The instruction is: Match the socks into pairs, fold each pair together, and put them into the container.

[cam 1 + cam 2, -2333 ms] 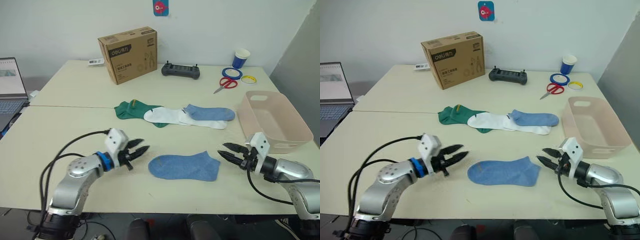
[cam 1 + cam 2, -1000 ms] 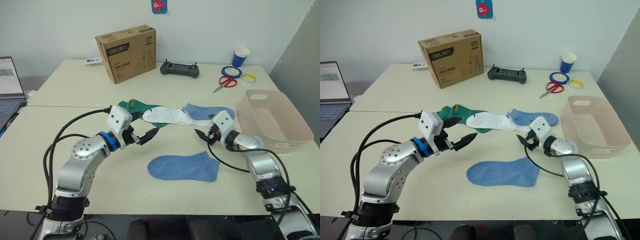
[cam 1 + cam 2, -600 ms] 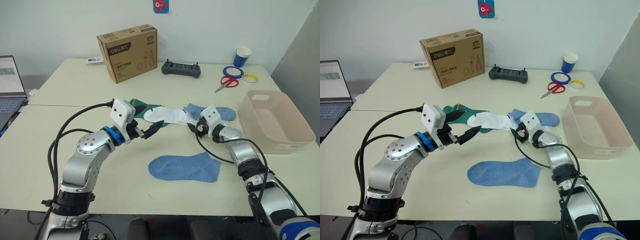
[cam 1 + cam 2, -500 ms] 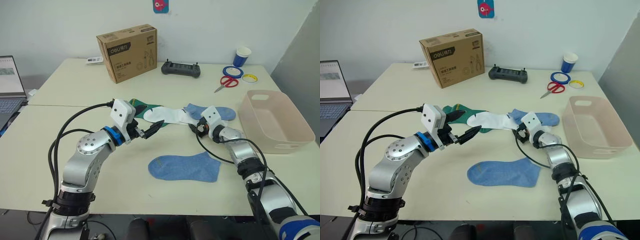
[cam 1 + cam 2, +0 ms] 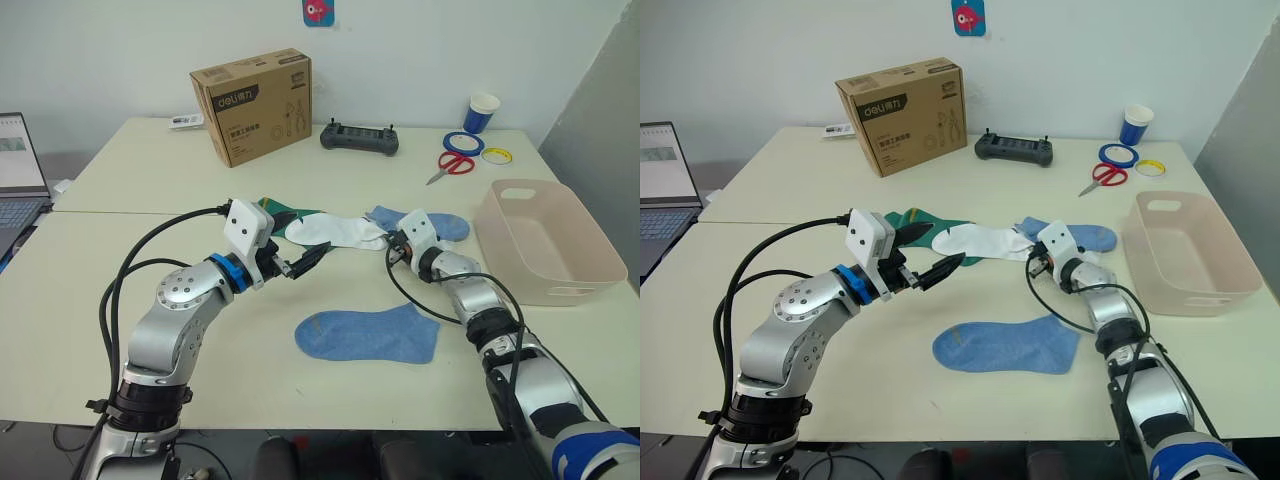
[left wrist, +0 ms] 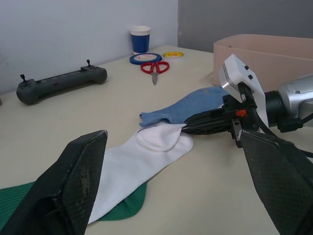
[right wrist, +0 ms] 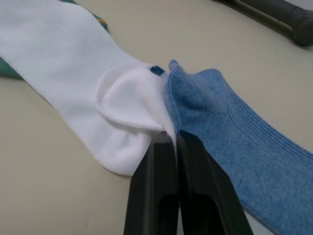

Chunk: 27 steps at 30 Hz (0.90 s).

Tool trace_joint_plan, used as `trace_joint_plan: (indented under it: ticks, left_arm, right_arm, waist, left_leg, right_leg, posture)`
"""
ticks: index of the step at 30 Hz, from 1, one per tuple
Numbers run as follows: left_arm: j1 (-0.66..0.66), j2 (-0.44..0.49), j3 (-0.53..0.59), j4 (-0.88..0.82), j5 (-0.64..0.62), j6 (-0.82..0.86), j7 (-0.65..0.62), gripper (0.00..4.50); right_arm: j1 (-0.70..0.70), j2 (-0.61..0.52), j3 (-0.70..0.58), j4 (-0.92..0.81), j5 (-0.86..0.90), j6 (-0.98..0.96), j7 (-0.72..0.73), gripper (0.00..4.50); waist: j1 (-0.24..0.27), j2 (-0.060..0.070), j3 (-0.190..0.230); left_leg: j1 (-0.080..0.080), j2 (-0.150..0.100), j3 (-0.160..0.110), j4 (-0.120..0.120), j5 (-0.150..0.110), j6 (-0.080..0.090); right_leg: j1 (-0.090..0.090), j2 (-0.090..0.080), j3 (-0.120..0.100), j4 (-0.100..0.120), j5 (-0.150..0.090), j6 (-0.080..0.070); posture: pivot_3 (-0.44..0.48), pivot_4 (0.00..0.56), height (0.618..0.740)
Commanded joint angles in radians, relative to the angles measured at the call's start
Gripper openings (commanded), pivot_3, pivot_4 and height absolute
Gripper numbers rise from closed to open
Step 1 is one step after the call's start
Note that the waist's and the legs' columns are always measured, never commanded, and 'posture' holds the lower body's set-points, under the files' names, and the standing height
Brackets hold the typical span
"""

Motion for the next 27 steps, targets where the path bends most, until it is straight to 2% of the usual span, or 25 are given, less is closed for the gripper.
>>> trace_joint_plan:
  ticks: [1, 3, 5, 13, 27]
  left_arm:
    - [-0.008, 0.002, -0.001, -0.043, 0.003, -0.007, 0.008, 4.5]
    - [-0.008, 0.002, -0.001, -0.045, 0.003, -0.005, 0.008, 4.5]
    - [-0.007, 0.003, -0.001, -0.047, 0.003, -0.005, 0.008, 4.5]
    - [-0.009, 0.004, -0.004, -0.044, 0.005, -0.005, 0.005, 4.5]
    - [-0.006, 0.002, -0.003, -0.05, 0.009, -0.002, 0.006, 4.5]
  right_arm:
    - [-0.007, -0.006, -0.011, -0.051, 0.01, -0.02, 0.027, 0.52]
    - [0.002, -0.005, -0.009, -0.069, 0.008, -0.018, 0.031, 1.05]
    - [0.013, 0.0, -0.013, -0.096, 0.016, -0.012, 0.04, 1.76]
    - [0.012, 0.022, -0.048, -0.143, 0.05, -0.016, 0.024, 1.76]
    - [-0.069, 0.031, -0.034, 0.013, -0.006, -0.017, -0.045, 1.76]
  waist:
    - [0.0, 0.0, 0.0]
    - [0.0, 0.0, 0.0]
    - [0.0, 0.0, 0.0]
    - [0.001, 0.0, 0.0]
    - [0.0, 0.0, 0.0]
  left_leg:
    - [0.0, 0.0, 0.0, 0.0, 0.0, 0.0]
    - [0.0, 0.0, 0.0, 0.0, 0.0, 0.0]
    - [0.0, 0.0, 0.0, 0.0, 0.0, 0.0]
    - [0.0, 0.0, 0.0, 0.0, 0.0, 0.0]
    - [0.0, 0.0, 0.0, 0.0, 0.0, 0.0]
  right_leg:
    - [0.0, 0.0, 0.0, 0.0, 0.0, 0.0]
    - [0.0, 0.0, 0.0, 0.0, 0.0, 0.0]
    - [0.0, 0.0, 0.0, 0.0, 0.0, 0.0]
    - [0.0, 0.0, -0.001, 0.0, 0.0, 0.0]
    - [0.0, 0.0, 0.0, 0.0, 0.0, 0.0]
  posture:
    - [0.0, 0.15, 0.74]
    - [0.0, 0.15, 0.74]
    - [0.0, 0.15, 0.74]
    - [0.0, 0.15, 0.74]
    - [0.0, 0.15, 0.74]
